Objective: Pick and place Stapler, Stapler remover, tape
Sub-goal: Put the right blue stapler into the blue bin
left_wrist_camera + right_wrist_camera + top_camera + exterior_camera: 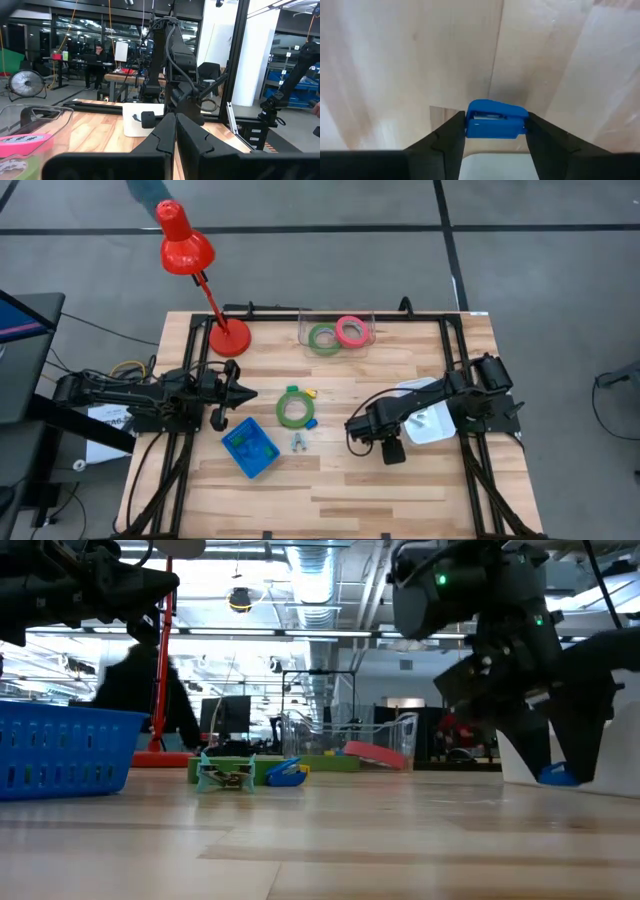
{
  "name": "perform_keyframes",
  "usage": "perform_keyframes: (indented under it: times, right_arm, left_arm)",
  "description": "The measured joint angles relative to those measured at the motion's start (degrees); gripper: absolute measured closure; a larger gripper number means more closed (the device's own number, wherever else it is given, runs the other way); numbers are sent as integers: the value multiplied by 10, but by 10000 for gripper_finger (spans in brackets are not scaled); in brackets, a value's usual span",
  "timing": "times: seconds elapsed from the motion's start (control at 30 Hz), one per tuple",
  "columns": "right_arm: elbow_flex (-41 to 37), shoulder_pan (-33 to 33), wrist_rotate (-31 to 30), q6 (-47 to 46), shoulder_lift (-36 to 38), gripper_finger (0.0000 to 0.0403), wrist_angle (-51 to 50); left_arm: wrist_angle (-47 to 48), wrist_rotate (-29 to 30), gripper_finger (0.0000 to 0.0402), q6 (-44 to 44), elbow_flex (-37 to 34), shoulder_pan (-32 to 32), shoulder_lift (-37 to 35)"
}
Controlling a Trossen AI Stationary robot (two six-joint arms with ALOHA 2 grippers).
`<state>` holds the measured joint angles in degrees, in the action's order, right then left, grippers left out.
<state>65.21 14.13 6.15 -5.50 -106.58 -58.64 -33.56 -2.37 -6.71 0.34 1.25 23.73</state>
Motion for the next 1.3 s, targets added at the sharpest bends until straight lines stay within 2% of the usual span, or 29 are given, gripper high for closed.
perform_keyframes:
  times: [0.13, 0.23, 0.47, 0.7, 0.87, 1.3]
  right_arm:
    - [0, 0, 0, -1, 16, 233, 8]
    - [7, -2, 0, 0, 32, 224, 8]
    - [58, -18, 0, 0, 60, 211, 25]
    - [121, -31, 0, 0, 73, 227, 82]
    - [161, -40, 0, 7, 73, 219, 120]
    - [185, -50, 17, 14, 73, 223, 256]
  left_arm:
    - [0, 0, 394, 0, 0, 0, 0]
    - [0, 0, 394, 0, 0, 0, 0]
    - [0, 0, 394, 0, 0, 0, 0]
    - [0, 0, 394, 0, 0, 0, 0]
    - [0, 0, 394, 0, 0, 0, 0]
    - [0, 0, 394, 0, 0, 0, 0]
